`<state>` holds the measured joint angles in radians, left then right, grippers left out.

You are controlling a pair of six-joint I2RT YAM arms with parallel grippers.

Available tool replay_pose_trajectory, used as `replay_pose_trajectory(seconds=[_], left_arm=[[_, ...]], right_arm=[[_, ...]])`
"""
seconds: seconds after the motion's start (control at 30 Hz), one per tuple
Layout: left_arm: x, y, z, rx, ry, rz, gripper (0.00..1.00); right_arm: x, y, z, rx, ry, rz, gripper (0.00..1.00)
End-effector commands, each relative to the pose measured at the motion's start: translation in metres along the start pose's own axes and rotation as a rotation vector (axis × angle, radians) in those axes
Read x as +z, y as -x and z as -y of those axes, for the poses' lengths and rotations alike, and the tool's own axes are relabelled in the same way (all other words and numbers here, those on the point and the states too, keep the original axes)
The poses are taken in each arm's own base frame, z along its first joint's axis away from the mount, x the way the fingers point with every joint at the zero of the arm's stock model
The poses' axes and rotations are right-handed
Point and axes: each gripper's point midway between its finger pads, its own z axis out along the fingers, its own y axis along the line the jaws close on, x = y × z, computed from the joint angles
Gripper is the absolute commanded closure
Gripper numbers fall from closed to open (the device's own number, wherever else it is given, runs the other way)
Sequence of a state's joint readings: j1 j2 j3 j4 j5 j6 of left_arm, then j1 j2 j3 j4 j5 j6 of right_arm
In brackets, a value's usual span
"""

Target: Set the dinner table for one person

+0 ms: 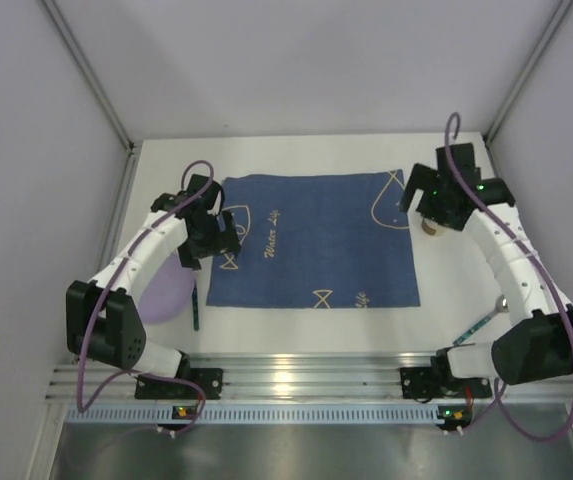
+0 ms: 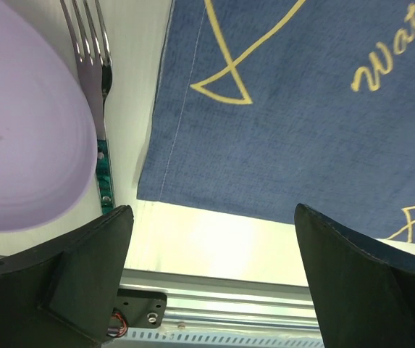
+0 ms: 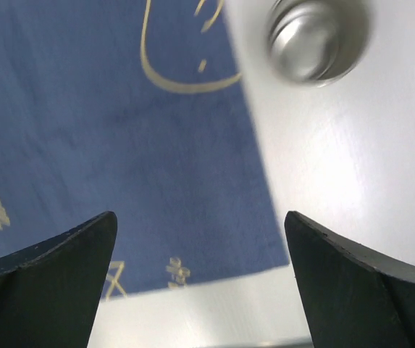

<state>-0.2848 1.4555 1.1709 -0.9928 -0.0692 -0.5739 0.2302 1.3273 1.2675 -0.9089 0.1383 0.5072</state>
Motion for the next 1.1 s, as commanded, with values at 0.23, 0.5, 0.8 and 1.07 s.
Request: replay_pose_trajectory(seconds=[0.23,0.5,0.8,1.07], left_arm=[[-0.014,0.017,0.006,0.017,0.002,0.030,0.03],[-0.015,0.020,0.002,0.026,0.022,0.044,0.03],[-0.009,0.021,0.000,0.038,0.043,0.037,0.04],[-0.012,0.036,0.006,0.069,0.036,0.062,0.04]], right_arm=[[0.047,0.081,0.112,0.207,-0.267,0.000,0.00],[0.103,0.061,0.127,0.214,-0.305,-0.107,0.04],[0.155,0.043,0.137,0.211,-0.326,-0.179,0.48],[0.142,0.091,0.116,0.169,-0.281,-0.086,1.00]])
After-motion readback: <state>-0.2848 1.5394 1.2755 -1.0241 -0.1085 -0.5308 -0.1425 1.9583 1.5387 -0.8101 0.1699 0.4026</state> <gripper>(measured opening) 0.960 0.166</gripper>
